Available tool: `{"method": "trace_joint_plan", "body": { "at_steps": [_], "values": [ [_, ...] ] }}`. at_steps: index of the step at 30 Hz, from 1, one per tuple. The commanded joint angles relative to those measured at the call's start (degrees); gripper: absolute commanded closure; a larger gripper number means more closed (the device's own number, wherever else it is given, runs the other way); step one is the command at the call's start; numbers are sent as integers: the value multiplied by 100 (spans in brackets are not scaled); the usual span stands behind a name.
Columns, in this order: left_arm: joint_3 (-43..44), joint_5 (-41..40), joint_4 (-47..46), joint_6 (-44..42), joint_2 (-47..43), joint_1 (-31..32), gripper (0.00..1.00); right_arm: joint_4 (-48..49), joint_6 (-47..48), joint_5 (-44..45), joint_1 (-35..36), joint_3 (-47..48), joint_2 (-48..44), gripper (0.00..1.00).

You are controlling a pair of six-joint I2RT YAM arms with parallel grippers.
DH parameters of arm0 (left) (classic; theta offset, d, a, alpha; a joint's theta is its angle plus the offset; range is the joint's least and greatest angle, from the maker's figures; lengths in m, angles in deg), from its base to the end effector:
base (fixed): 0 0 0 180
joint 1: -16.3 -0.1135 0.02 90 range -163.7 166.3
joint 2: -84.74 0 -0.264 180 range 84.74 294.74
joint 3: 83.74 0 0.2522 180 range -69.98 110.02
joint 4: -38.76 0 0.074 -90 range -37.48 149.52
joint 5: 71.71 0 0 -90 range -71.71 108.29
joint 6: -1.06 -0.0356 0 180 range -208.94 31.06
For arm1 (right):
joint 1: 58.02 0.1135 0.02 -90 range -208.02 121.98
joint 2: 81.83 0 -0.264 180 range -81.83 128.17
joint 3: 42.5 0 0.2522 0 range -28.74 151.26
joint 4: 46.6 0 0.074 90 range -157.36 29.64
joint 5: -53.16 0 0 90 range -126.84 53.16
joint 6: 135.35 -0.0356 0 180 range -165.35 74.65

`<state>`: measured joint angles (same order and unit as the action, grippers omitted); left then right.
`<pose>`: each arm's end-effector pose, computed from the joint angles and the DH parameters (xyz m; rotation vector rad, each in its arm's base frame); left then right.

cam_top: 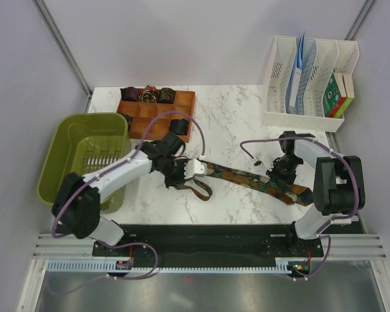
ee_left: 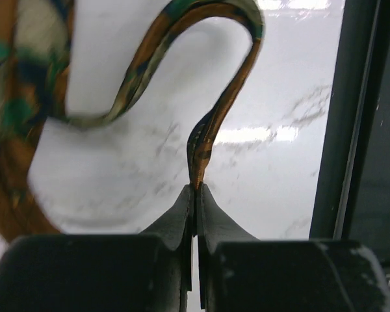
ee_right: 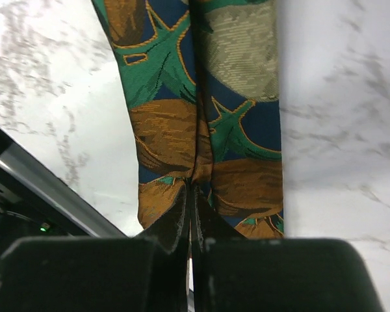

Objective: Roll the ties
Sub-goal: Flatten out the tie at the center of the board.

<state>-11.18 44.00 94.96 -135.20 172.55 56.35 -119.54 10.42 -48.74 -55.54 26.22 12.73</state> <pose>0.2097 -0.1965 0.2104 1.9455 1.9260 -0.5992 0.2508 0.0182 0.1592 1.4743 -2.6966 -0.3921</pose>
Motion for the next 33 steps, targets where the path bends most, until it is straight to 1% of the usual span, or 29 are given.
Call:
{"method": "trace_joint_plan", "body": {
  "at_steps": [1, 3, 4, 6, 7, 9, 10, 11, 12, 16, 20, 22, 23, 25, 26, 28, 29, 30, 31, 32, 33],
  "values": [
    [210, 434, 1380, -1207, -730, -1127, 96, -76, 645, 293, -230, 331, 80, 100],
    [377, 706, 1662, -1402, -695, -1499, 95, -147, 925, 329, -222, 366, 45, 100],
    [473, 846, 1750, -1586, -660, -1796, 94, -173, 1023, 364, -222, 384, 36, 100],
    [675, 1128, 1777, -1667, -502, -2035, 94, -217, 1277, 487, -230, 419, 53, 100],
    [815, 1198, 1751, -1650, -423, -2263, 93, -226, 1383, 539, -396, 428, 71, 100],
    [1009, 1199, 1707, -1501, -30, -2475, 93, -235, 1629, 680, -485, 489, 141, 100],
    [1132, 1216, 1715, -1430, 121, -2702, 93, -243, 1709, 706, -607, 533, 176, 100],
    [1368, 1304, 1724, -1386, 227, -2809, 93, -261, 1770, 724, -678, 629, 246, 100],
    [1475, 1296, 1716, -1333, 419, -2880, 93, -270, 1832, 776, -748, 691, 299, 100],
    [1818, 770, 1435, -903, 763, -2977, 90, -357, 2200, 856, -1065, 937, 528, 100],
    [2038, 514, 1434, -508, 1045, -2977, 80, -393, 2351, 812, -1136, 1271, 677, 100],
    [2143, 426, 1425, -191, 1115, -2977, 77, -489, 2386, 707, -1136, 1420, 695, 99],
    [2161, 434, 1452, -112, 1124, -2986, 76, -507, 2360, 681, -1136, 1578, 678, 91],
    [2188, 408, 1443, 47, 1098, -2977, 73, -516, 2255, 602, -1127, 1772, 686, 84],
    [2196, 382, 1417, 90, 1072, -2977, 65, -516, 2106, 558, -1136, 2008, 677, 75],
    [2214, 137, 1285, 406, 1045, -2986, 57, -638, 1991, 461, -1136, 2246, 677, 65],
    [2232, 109, 1267, 459, 1010, -2977, 50, -665, 1938, 330, -1136, 2439, 660, 54],
    [2223, 48, 1163, 608, 984, -2977, 46, -674, 1825, 285, -1127, 2510, 651, 50],
    [2249, 117, 1127, 653, 949, -2977, 43, -718, 1763, 215, -1110, 2624, 616, 45],
    [2258, 370, 1266, 401, 835, -2977, 41, -761, 1658, 58, -1083, 2686, 590, 42],
    [2197, 1121, 1433, 120, 721, -2968, 39, -849, 1604, -65, -996, 2721, 520, 38]
  ]
}}
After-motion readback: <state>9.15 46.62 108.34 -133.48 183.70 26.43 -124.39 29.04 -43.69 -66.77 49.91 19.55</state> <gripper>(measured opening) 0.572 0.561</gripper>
